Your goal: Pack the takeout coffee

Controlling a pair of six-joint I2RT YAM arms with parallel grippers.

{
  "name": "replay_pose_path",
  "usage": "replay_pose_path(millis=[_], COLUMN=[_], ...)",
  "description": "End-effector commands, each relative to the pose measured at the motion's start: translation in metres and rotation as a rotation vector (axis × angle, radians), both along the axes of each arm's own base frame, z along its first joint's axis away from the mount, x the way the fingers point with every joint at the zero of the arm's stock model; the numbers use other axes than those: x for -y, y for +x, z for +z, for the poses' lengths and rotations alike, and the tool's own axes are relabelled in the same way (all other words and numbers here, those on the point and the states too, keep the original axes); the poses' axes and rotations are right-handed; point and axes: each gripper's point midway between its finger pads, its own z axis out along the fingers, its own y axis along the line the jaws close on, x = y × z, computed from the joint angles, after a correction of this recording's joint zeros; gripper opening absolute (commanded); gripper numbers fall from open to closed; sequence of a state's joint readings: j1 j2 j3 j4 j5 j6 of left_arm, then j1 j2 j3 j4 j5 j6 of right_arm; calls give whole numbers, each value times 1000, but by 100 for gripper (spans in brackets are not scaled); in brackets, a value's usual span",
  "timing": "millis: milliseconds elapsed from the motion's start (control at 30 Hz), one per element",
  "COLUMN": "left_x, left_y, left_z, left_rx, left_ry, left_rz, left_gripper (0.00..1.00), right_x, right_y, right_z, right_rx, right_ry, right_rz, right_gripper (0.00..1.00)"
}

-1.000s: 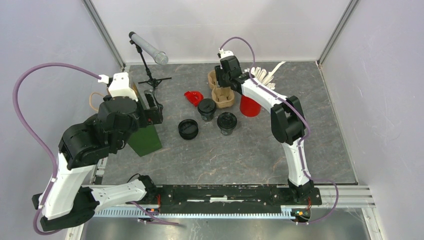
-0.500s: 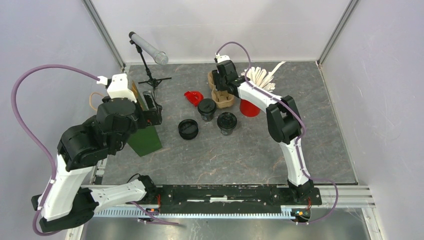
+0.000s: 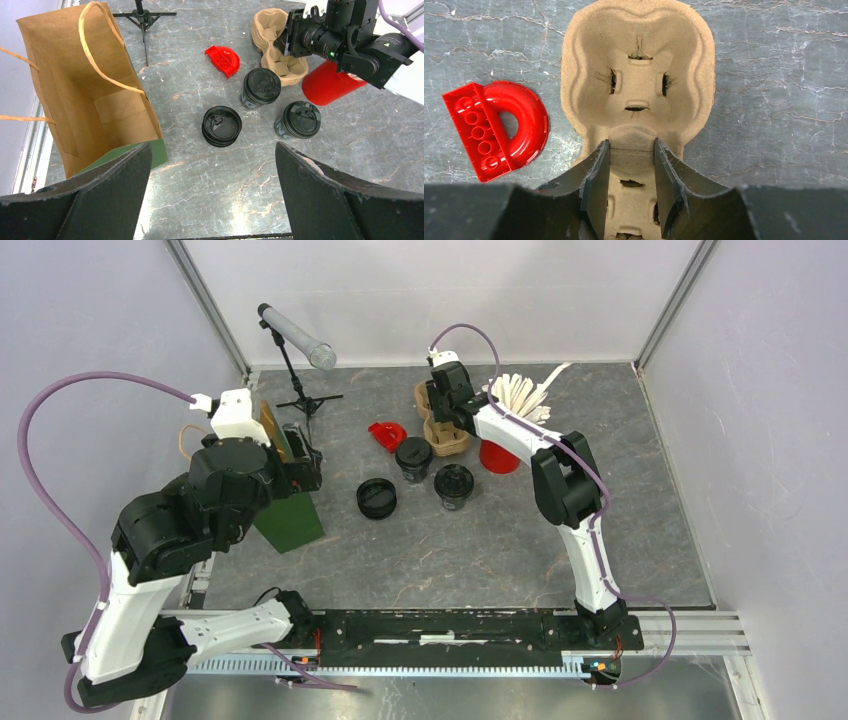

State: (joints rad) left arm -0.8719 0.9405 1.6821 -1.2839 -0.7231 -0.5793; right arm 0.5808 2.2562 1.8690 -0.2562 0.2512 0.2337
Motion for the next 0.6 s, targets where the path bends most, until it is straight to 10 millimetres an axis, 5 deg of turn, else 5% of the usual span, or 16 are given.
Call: replay_pose_path(millis=[0, 367, 567], left_x=[1, 3, 4], left_y=[4, 4, 5], left_z=[7, 1, 0], left_rx=[26, 12, 10], left_ry=[-20, -10, -6], left_rz=[13, 6, 7], left_gripper=[98, 99, 99], right_x=[-10, -11, -14], right_y=[14, 16, 15], right_z=[67, 86, 114], right_rx=[130, 140, 174], right_ry=[90, 184, 225], right_rz=[6, -5, 19], right_gripper=[37, 37, 37])
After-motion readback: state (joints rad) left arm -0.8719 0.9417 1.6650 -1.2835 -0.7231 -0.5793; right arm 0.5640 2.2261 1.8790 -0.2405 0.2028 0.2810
